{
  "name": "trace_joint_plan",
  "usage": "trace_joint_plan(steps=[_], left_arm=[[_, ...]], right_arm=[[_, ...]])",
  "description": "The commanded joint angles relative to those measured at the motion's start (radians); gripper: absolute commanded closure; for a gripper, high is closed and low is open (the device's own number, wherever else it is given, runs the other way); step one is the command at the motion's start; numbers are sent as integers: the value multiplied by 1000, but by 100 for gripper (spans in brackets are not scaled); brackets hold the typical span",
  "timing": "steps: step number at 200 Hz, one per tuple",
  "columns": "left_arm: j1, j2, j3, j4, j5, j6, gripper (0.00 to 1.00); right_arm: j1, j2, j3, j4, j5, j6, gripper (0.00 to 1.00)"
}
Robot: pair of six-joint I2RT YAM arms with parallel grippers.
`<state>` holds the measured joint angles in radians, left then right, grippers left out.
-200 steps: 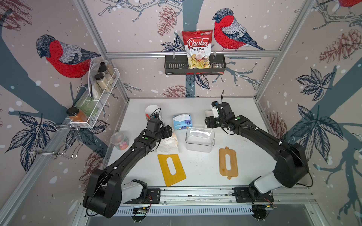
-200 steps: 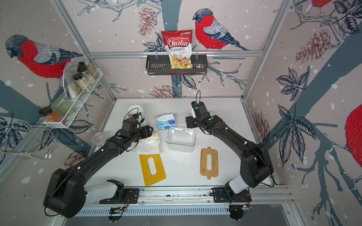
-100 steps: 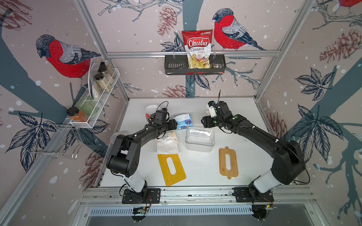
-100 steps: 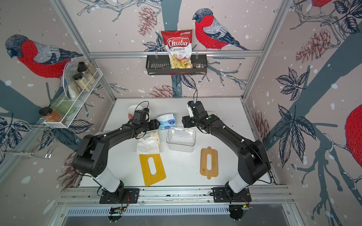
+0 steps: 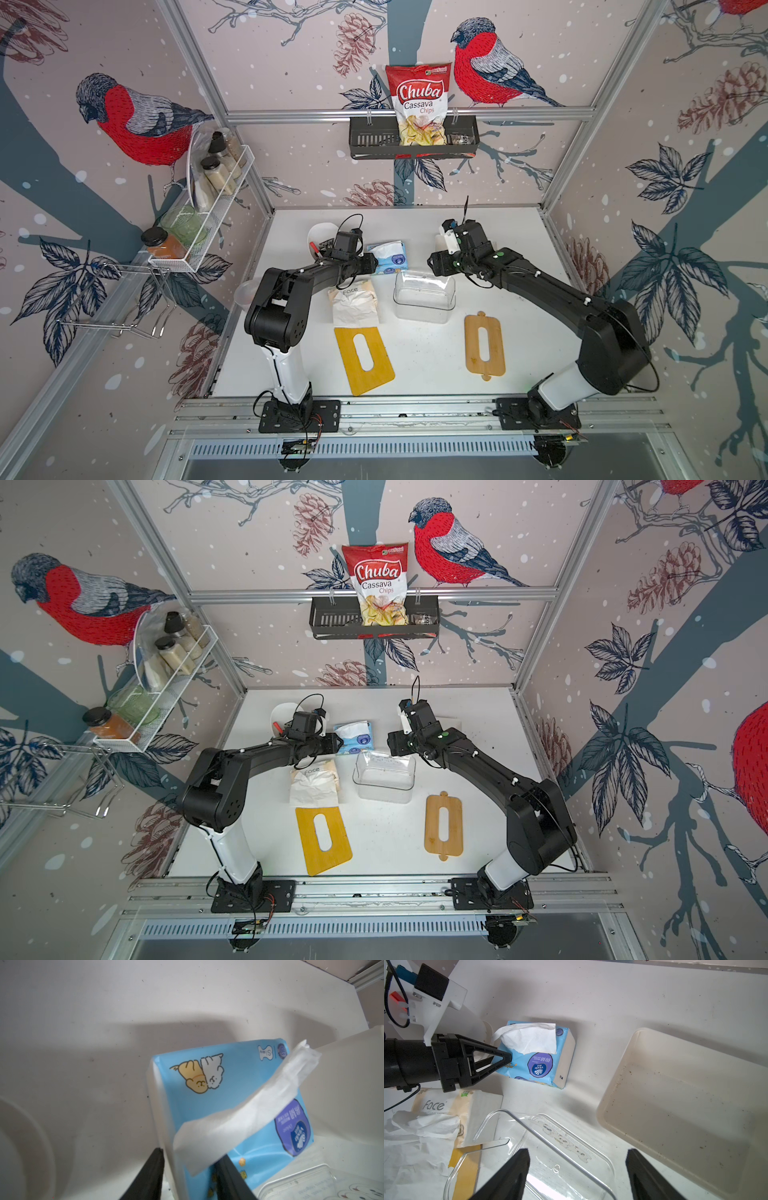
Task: Put the tissue paper into the tissue box
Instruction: Pick up the paper towel from the center of the board, then place the paper towel in the tissue box.
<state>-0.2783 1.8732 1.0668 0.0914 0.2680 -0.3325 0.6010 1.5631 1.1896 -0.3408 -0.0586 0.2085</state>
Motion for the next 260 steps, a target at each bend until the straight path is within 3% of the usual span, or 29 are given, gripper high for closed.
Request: trace_joint_plan(steps=[1, 25, 42, 120, 183, 228, 260], left_arm=[[7, 15, -1, 21, 13, 16, 73], [12, 8, -8, 31, 35, 10, 94], [15, -7, -23, 44, 51, -5, 100], [19, -235, -171, 232, 179, -214, 100], [12, -463, -185, 163, 124, -264, 100], [-154, -557, -162, -52, -5, -226, 100], [-282, -591, -177, -136, -57, -275, 100]], right_arm=[[2, 8, 6, 17, -1, 7, 21], [1, 18, 4, 14, 2, 7, 21], [2, 24, 4, 14, 8, 8, 21], [-55, -7, 2, 31, -22, 39, 21], [-207, -156, -39, 91, -88, 88, 21], [-291, -238, -46, 60, -34, 70, 20], [-335, -270, -68, 58, 12, 59, 19]])
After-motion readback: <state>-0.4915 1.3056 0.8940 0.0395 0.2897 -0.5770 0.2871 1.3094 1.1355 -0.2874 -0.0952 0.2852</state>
